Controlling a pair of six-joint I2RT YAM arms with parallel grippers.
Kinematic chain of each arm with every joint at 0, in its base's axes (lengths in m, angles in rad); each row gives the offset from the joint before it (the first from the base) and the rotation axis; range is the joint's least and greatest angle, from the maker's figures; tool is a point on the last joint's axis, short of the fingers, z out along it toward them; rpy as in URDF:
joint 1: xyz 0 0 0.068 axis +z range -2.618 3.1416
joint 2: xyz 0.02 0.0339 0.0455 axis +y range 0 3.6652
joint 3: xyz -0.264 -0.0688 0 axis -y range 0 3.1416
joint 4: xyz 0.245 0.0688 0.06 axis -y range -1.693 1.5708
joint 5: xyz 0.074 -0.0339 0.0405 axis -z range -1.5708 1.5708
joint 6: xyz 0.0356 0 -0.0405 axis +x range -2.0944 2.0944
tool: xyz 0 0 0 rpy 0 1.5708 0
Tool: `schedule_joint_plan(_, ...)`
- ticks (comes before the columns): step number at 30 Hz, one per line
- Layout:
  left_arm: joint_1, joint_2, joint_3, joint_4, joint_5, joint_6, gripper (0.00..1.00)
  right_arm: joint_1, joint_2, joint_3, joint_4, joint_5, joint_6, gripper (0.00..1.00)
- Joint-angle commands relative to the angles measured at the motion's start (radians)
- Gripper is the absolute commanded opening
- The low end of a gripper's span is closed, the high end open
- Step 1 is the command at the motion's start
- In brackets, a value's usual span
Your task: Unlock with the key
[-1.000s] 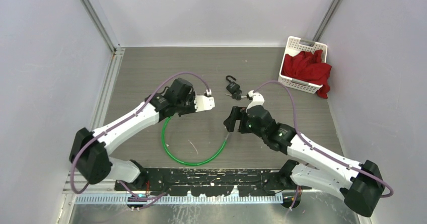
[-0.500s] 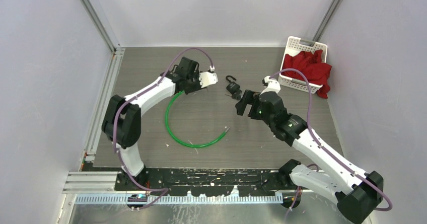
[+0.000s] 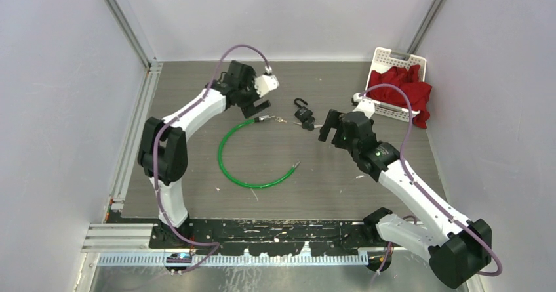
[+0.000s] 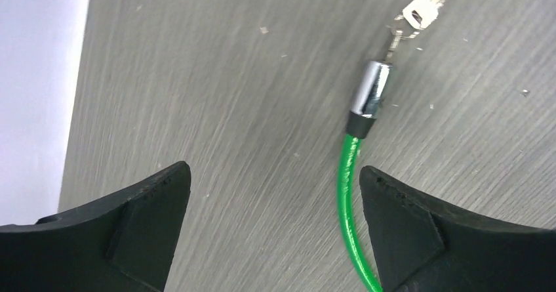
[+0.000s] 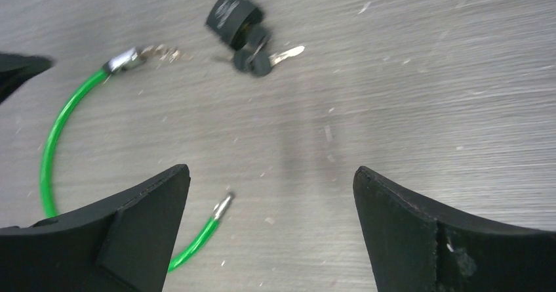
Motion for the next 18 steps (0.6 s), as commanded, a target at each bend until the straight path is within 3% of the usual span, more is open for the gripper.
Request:
schedule_joint_plan(1, 0.101, -0.122, 0.036, 0.018, 0.04, -0.243, 0.99, -0.022, 0.014, 0.026, 0.118, 0.255, -0.061, 1.0)
schedule_joint_plan(4, 0.184, -0.207, -0.05, 0.061, 0.051, -0.398, 0.99, -0.025, 0.021, -0.033, 0.24, 0.437, -0.171, 1.0)
schedule_joint_plan(10, 0.356, -0.423, -0.409, 0.242, 0.104, -0.535, 0.99, -0.05, 0.026, -0.262, 0.721, 0.608, -0.424, 1.0)
schedule_joint_plan(14, 0.475, -0.522, -0.61, 0.391, 0.16, -0.652, 0.99, -0.09, 0.059, -0.379, 0.969, 0.712, -0.457, 1.0)
schedule_joint_plan(18, 0.524, -0.557, -0.789, 0.554, 0.172, -0.711, 0.99, -0.173, 0.089, -0.449, 1.05, 0.704, -0.404, 1.0)
